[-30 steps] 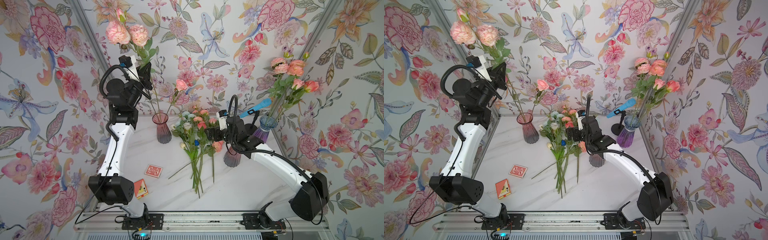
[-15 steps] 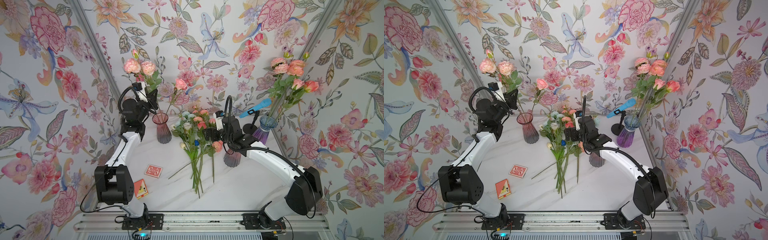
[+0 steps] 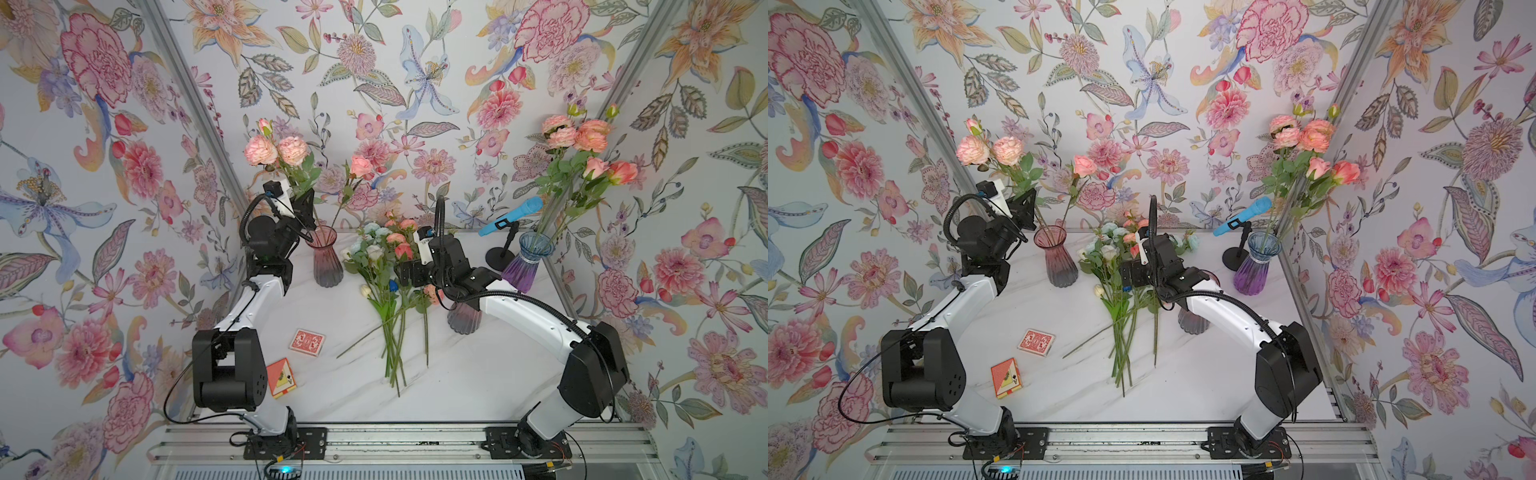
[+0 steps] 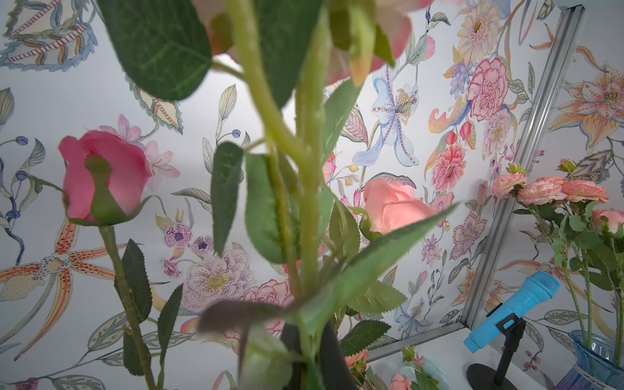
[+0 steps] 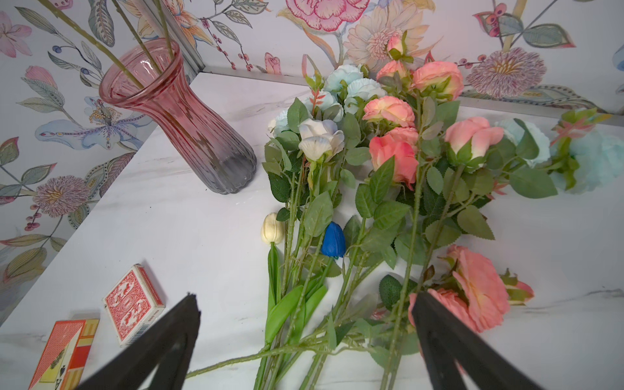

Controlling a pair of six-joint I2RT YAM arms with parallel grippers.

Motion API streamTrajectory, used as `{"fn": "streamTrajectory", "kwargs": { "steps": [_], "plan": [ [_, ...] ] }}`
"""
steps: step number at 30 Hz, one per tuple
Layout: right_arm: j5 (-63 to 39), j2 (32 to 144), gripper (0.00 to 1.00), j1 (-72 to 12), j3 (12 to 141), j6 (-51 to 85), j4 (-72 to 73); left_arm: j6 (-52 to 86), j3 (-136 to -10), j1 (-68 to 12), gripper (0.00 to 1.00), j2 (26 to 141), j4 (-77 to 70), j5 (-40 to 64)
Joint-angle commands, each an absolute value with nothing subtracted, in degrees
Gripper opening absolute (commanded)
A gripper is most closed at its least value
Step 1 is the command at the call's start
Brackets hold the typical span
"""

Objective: Place the pink flowers into the vase
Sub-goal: Place the flower in the vase.

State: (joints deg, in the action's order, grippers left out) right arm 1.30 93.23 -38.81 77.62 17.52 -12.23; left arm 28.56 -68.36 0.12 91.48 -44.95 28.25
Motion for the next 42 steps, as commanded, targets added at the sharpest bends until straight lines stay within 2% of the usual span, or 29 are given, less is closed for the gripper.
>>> {"fn": "streamTrajectory", "kwargs": {
  "steps": [1,4,11,18,31,42],
  "plan": [
    [1.6,93.5,0.99,-39.0,79.5,18.4,-13.3,29.5,-65.7,0.5,0.04,92.5,-40.4,29.5],
    [1.4,92.9,0.99,-39.2,79.4,18.3,-13.2,29.3,-66.1,0.5,0.09,92.7,-40.1,29.3],
    [1.0,90.8,0.99,-41.1,80.9,15.9,-13.2,28.2,-68.1,0.5,0.11,93.2,-38.6,29.0],
    [1.0,90.1,0.99,-42.9,82.8,13.6,-13.2,27.4,-71.8,0.6,0.26,95.0,-36.9,28.6],
    [0.4,91.4,0.99,-44.4,86.0,12.2,-13.2,27.1,-72.5,0.5,0.27,94.8,-35.7,28.3],
    [0.9,91.0,1.00,-44.3,85.5,12.5,-13.6,26.5,-71.1,0.5,0.44,93.7,-34.9,28.1]
  ]
}}
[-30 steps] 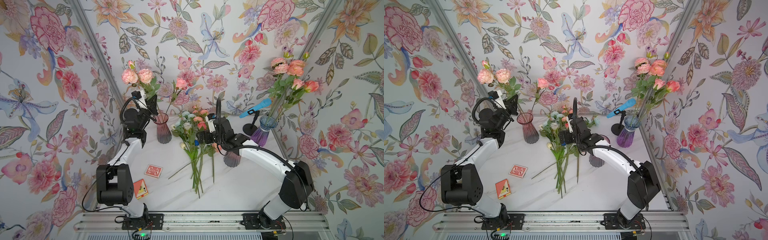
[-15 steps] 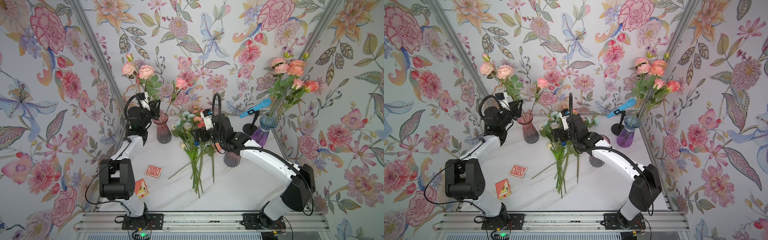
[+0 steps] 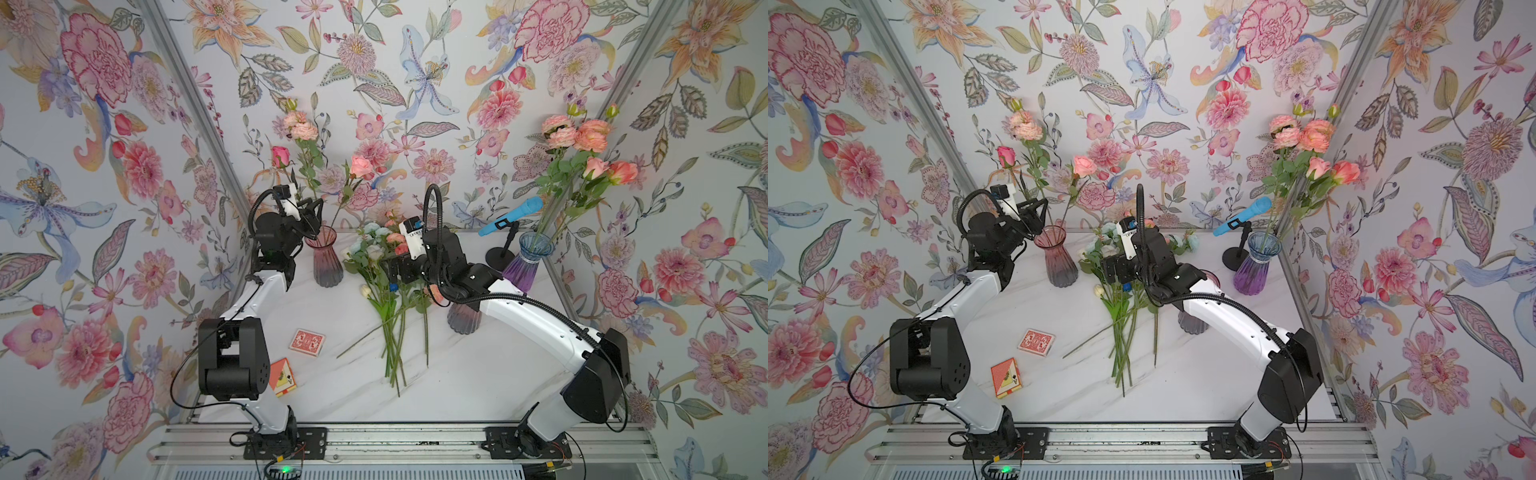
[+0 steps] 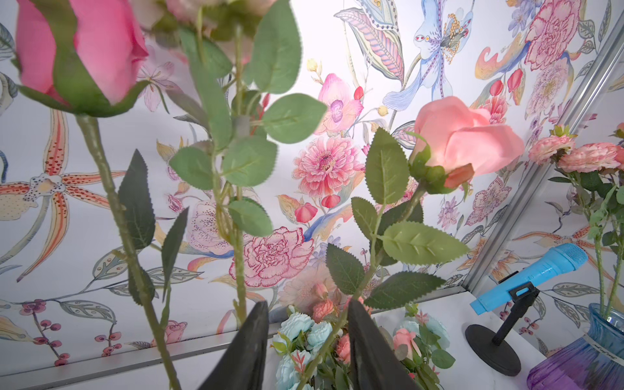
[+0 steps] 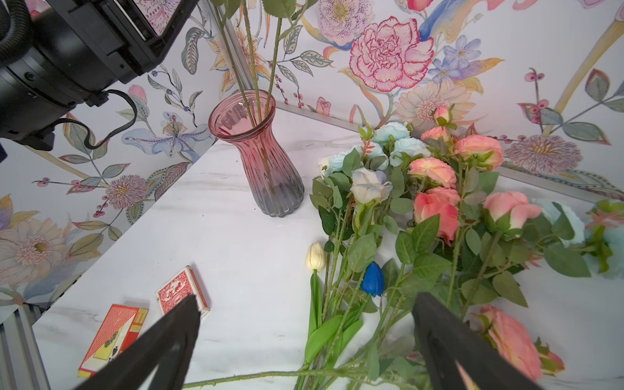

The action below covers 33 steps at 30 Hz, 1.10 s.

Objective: Place the pink flowers into the vase
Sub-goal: Place the flower in the vase, then pick up the flower at the center of the board.

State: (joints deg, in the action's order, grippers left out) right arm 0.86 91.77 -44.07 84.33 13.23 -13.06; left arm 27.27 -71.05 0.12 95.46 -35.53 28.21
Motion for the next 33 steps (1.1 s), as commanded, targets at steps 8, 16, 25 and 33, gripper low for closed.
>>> {"fn": "streamTrajectory", "kwargs": {
  "steps": [8,16,25,33],
  "plan": [
    [2.7,89.9,0.99,-44.3,83.4,13.2,-14.4,26.6,-68.9,0.5,0.46,92.3,-35.2,28.1],
    [6.5,91.8,0.99,-42.9,82.1,15.8,-19.9,27.3,-65.9,0.3,0.60,90.2,-36.6,28.4],
    [6.3,96.3,0.99,-40.0,82.4,19.2,-23.3,27.1,-62.6,-0.7,0.99,85.4,-36.2,28.1],
    [6.0,104.7,0.88,-38.2,86.6,21.2,-26.6,26.3,-59.2,-4.4,1.00,80.5,-35.2,27.4]
  ]
}}
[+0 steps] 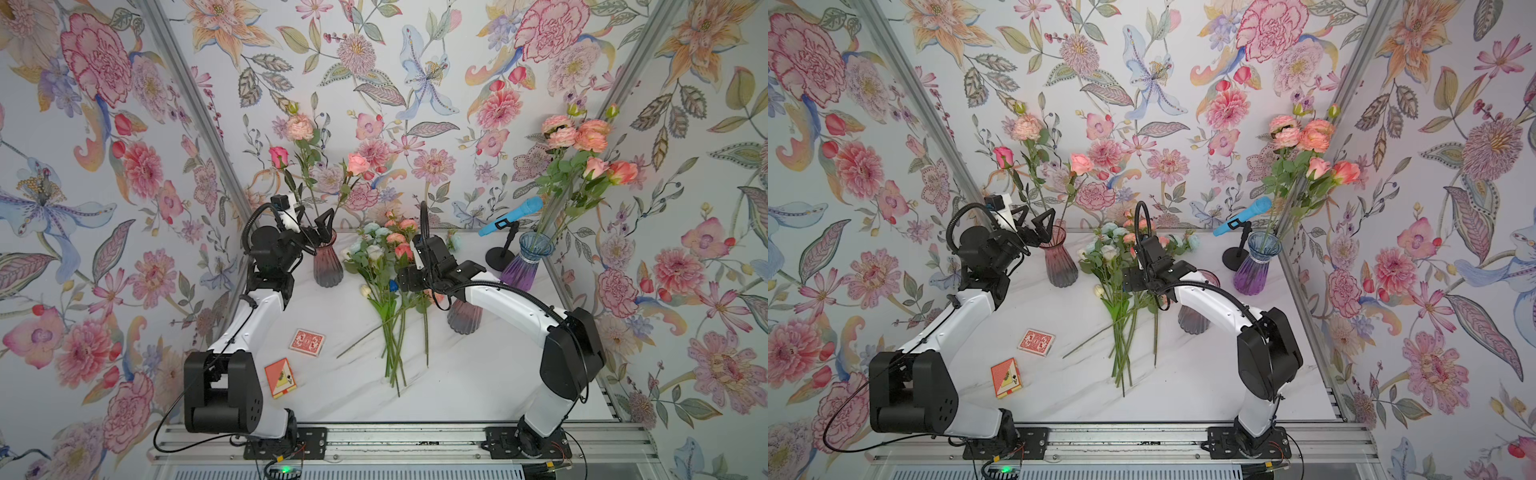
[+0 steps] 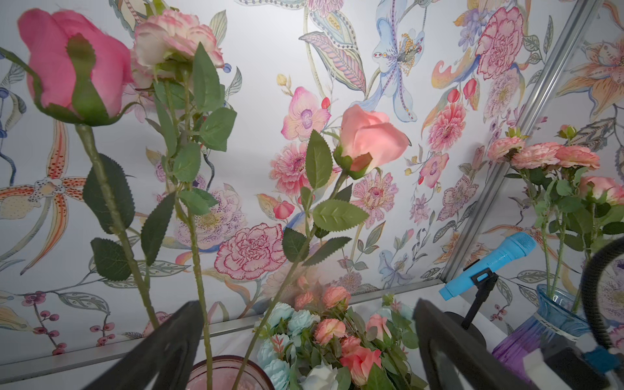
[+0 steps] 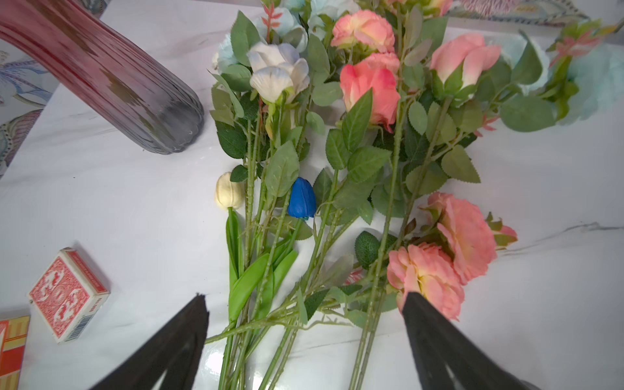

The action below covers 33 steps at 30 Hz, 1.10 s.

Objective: Place the pink flowers into the vase
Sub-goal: Pick up the flower at the center of the board.

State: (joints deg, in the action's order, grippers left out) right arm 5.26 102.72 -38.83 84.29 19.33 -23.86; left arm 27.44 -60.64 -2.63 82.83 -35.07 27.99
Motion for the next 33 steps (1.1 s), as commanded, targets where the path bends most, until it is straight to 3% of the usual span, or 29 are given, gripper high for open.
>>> {"fn": "streamTrajectory", "kwargs": {
  "steps": [1,5,11,20,33],
  "plan": [
    [5.9,105.6,0.86,-38.0,87.0,21.5,-26.8,26.1,-58.7,-5.2,1.00,79.8,-34.8,27.3],
    [7.1,109.7,0.75,-37.4,90.1,22.0,-28.7,24.3,-56.6,-9.7,1.00,76.5,-33.1,26.4],
    [9.3,116.3,0.67,-37.4,95.6,22.3,-32.8,21.3,-51.7,-15.3,1.00,70.5,-29.9,24.0],
    [10.7,121.2,0.64,-35.7,97.2,23.1,-33.5,21.4,-42.3,-17.9,1.00,64.8,-30.3,22.4],
    [10.2,124.9,0.53,-34.2,98.1,23.2,-33.5,19.6,-39.9,-22.7,1.00,64.3,-30.4,23.2]
  ]
}}
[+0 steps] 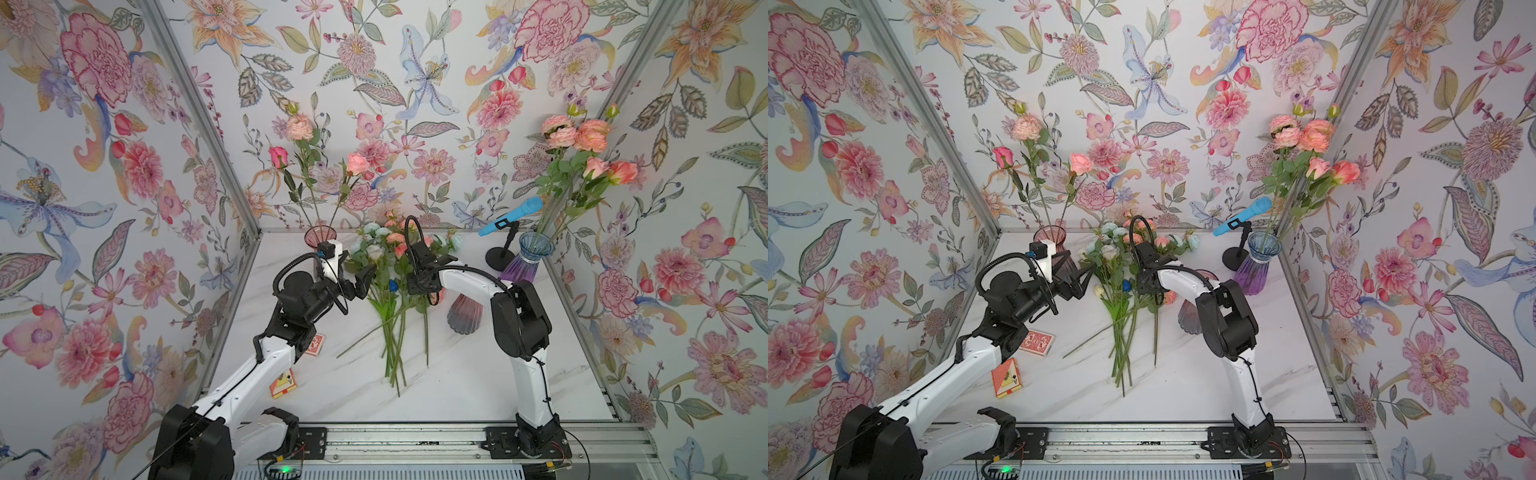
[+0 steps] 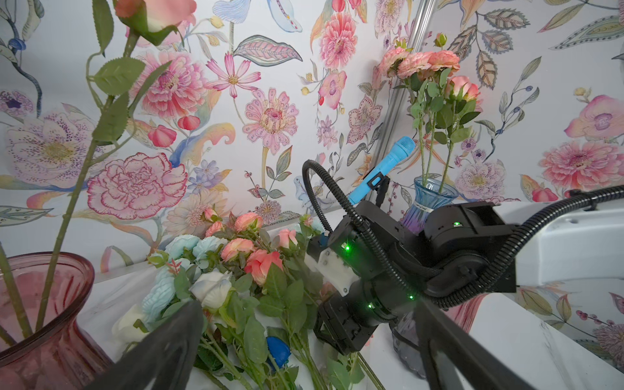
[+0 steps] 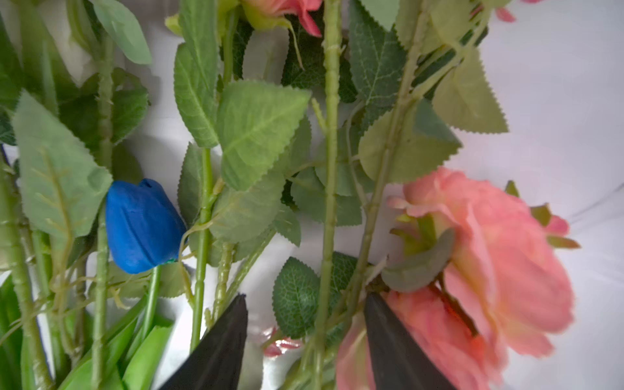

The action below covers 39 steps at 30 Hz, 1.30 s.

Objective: Place the pink flowers into the vase
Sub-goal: Pick up the flower at the center of the board.

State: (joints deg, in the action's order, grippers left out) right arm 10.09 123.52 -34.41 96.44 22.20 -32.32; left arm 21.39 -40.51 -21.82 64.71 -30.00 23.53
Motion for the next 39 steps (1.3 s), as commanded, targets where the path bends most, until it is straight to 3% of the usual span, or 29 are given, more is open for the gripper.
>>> {"fn": "streamTrajectory", "kwargs": {
  "steps": [1,13,33,39],
  "plan": [
    [10.4,125.1,0.52,-34.2,98.3,23.1,-33.5,19.4,-39.9,-22.9,1.00,64.4,-30.2,23.1],
    [14.9,124.1,0.48,-35.1,99.6,22.0,-33.7,19.3,-39.8,-23.3,1.00,65.3,-30.1,23.2],
    [12.6,127.1,0.46,-35.6,101.6,22.2,-33.6,19.6,-39.5,-23.7,1.00,65.2,-30.2,23.3],
    [12.0,128.4,0.41,-35.1,101.3,22.8,-33.5,19.3,-39.3,-23.8,1.00,64.6,-29.6,23.2]
  ]
}}
